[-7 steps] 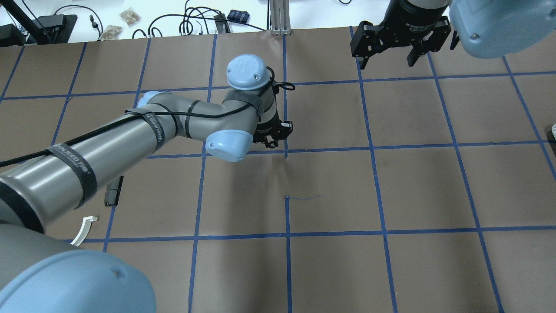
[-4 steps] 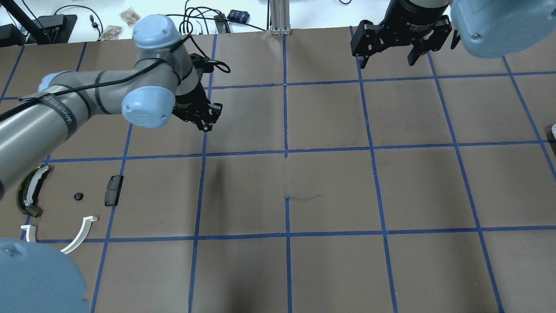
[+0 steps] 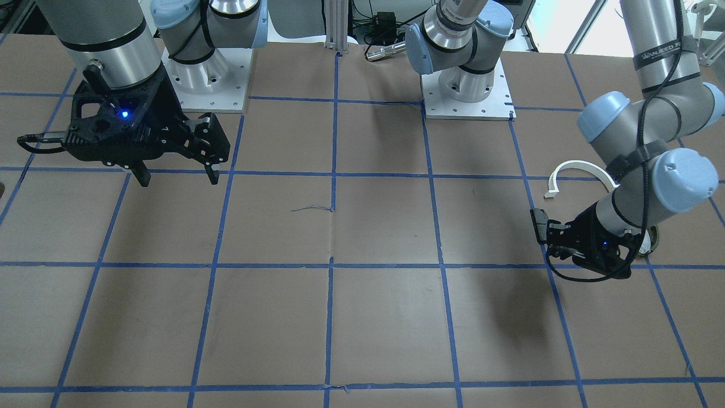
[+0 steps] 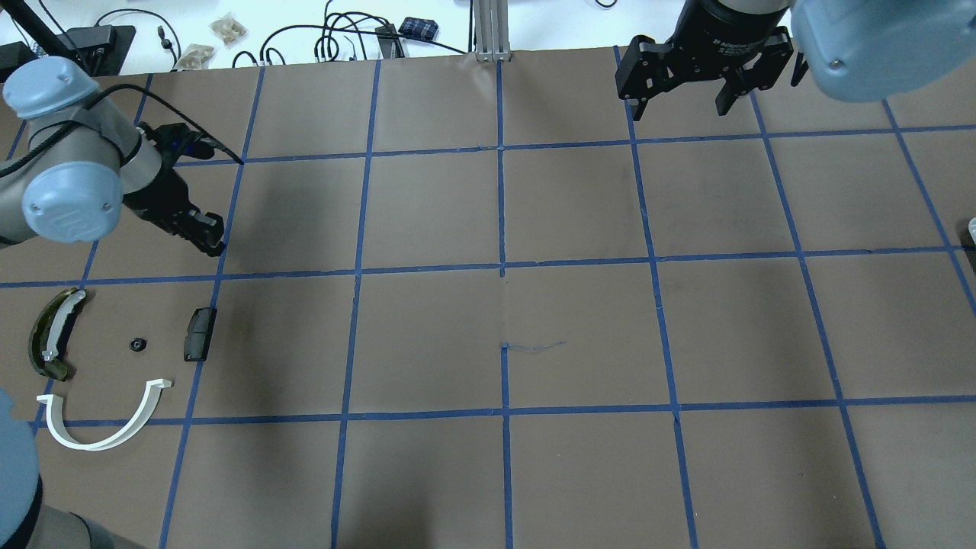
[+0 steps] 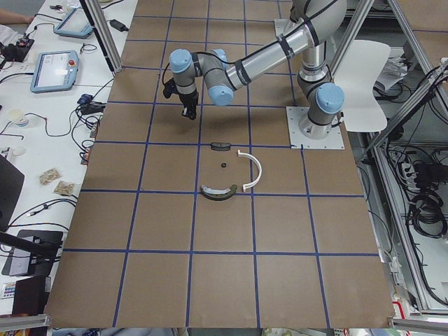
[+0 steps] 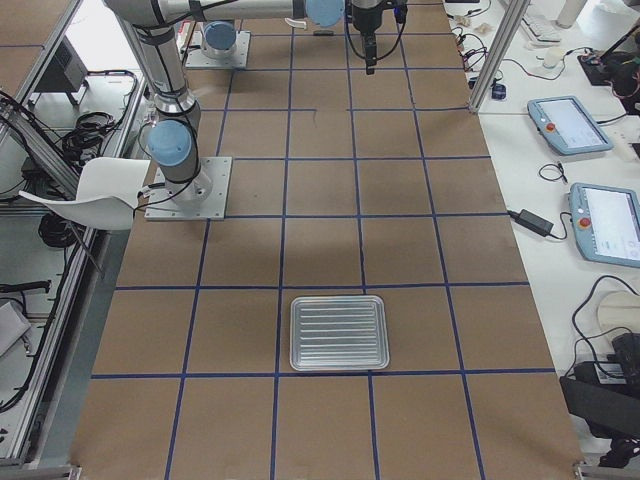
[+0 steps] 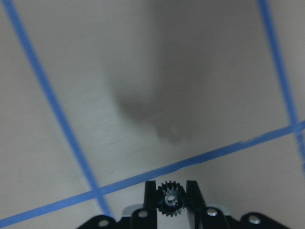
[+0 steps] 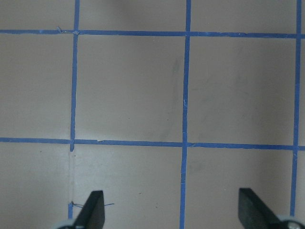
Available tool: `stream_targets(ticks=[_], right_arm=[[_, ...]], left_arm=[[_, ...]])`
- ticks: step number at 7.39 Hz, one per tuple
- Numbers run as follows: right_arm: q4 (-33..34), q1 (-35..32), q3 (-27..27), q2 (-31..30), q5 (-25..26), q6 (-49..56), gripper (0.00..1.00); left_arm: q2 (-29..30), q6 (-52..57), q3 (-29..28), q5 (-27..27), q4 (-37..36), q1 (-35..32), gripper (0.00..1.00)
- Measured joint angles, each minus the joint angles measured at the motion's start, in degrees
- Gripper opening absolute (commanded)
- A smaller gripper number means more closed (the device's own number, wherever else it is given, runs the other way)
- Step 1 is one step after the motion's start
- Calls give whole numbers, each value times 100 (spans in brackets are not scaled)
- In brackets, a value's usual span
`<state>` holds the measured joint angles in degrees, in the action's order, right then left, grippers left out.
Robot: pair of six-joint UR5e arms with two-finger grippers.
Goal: Place bearing gear from tray to pile
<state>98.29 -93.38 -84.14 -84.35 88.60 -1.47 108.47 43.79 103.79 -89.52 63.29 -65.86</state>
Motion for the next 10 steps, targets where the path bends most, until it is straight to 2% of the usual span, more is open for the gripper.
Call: stream_targets(ticks=[3,8,9,10], right_arm=[[-3,-11,3,-3,-3,-35,100],[-20,-19,7,-41,-8,-38,100],[-23,-20,9,-43,-4,-38,100],[-27,-22,11,-46,-2,-38,100]], left_arm=[[-55,613,571,-323,-98,1038,4],[-78,625,1049,-382,-201,1231,7],[-77,635,1066,-387,-267,1233,15],[-61,646,1077,-389,-321,1239,28]])
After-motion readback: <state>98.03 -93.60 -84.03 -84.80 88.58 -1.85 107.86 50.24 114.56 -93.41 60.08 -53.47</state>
